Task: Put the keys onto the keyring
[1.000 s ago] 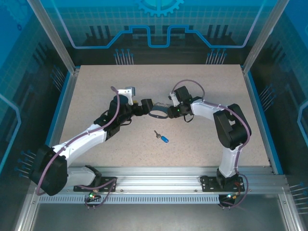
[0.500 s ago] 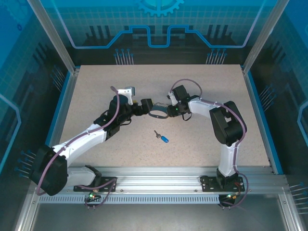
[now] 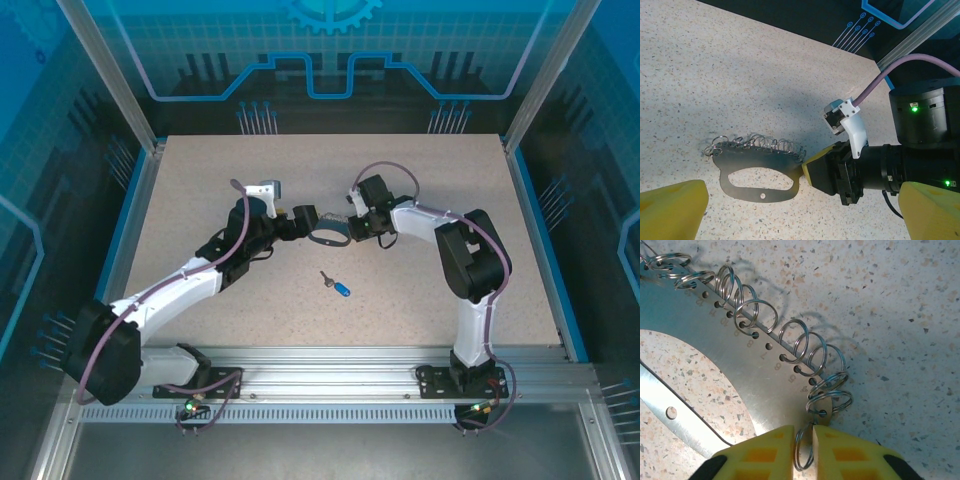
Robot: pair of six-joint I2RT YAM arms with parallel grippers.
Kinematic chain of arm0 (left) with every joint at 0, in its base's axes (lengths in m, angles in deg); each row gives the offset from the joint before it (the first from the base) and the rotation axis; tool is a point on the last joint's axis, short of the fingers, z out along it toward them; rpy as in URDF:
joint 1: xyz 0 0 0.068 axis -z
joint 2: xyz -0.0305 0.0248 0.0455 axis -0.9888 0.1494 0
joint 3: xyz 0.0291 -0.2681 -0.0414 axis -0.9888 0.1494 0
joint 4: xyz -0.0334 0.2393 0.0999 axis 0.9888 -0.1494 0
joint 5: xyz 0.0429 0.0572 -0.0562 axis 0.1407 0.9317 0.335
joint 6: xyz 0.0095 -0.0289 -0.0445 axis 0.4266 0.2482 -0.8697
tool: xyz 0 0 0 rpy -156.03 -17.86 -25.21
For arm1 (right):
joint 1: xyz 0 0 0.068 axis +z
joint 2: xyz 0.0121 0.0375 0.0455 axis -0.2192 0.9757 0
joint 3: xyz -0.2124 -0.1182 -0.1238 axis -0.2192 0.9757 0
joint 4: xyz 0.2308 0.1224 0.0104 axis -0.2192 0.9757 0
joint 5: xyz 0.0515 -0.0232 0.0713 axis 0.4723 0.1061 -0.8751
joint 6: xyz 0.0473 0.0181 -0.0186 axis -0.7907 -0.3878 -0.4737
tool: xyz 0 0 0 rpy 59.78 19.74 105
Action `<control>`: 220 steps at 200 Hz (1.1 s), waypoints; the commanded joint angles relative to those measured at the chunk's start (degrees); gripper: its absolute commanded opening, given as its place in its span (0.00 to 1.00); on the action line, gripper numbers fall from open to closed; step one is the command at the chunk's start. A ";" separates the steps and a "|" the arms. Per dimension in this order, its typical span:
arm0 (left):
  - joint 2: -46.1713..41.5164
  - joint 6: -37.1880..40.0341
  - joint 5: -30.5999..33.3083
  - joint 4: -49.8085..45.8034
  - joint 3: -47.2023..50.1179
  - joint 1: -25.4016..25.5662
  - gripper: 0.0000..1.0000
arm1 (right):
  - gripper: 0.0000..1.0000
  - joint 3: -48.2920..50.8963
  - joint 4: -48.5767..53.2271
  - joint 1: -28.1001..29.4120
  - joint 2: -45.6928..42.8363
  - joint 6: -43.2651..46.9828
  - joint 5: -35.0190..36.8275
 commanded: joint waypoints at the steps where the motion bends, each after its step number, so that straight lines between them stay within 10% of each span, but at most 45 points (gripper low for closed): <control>1: 0.51 1.50 -0.39 1.01 -0.11 -0.44 0.99 | 0.16 -1.48 1.42 -0.38 1.21 0.63 0.21; 220: 0.95 1.50 -0.60 1.28 -0.59 -0.41 0.99 | 0.19 0.02 0.19 -1.79 1.91 0.29 -1.42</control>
